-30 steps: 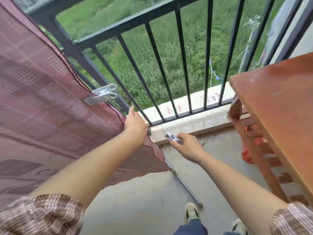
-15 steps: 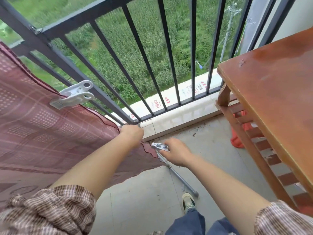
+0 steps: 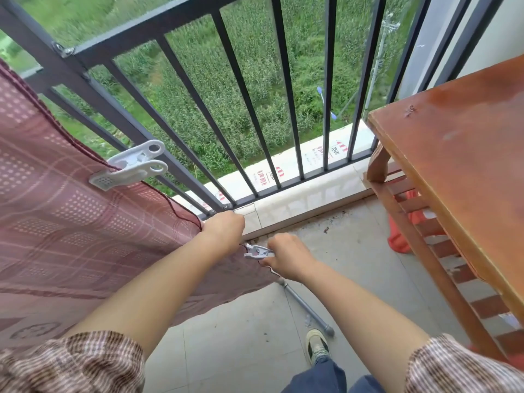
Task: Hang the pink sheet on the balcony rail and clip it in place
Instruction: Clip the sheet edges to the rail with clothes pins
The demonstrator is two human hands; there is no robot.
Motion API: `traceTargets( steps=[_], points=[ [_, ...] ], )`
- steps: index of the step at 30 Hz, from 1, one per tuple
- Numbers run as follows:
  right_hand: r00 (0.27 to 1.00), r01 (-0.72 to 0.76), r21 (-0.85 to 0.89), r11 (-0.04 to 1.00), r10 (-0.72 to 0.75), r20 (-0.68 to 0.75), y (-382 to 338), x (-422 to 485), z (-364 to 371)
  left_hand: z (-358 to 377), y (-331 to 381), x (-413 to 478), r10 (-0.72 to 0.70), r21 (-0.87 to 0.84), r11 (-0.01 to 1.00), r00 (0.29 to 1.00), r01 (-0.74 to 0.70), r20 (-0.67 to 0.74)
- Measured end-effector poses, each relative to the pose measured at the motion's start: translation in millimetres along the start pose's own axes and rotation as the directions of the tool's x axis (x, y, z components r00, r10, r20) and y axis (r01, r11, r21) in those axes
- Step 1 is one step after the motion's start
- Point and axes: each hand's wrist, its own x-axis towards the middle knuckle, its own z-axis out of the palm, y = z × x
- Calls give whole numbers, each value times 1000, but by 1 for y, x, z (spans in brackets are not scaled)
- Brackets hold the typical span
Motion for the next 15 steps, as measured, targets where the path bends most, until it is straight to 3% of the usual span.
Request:
traceTargets(
  steps=[6, 15],
  points=[
    [1000, 7, 18, 1000, -7, -26, -4, 9, 0, 8, -5, 4, -2, -39, 999, 1000, 1, -27],
    [996, 76, 36, 996, -78, 45, -17, 26, 11, 8, -3, 1, 29, 11, 1000, 999, -28, -39]
  ],
)
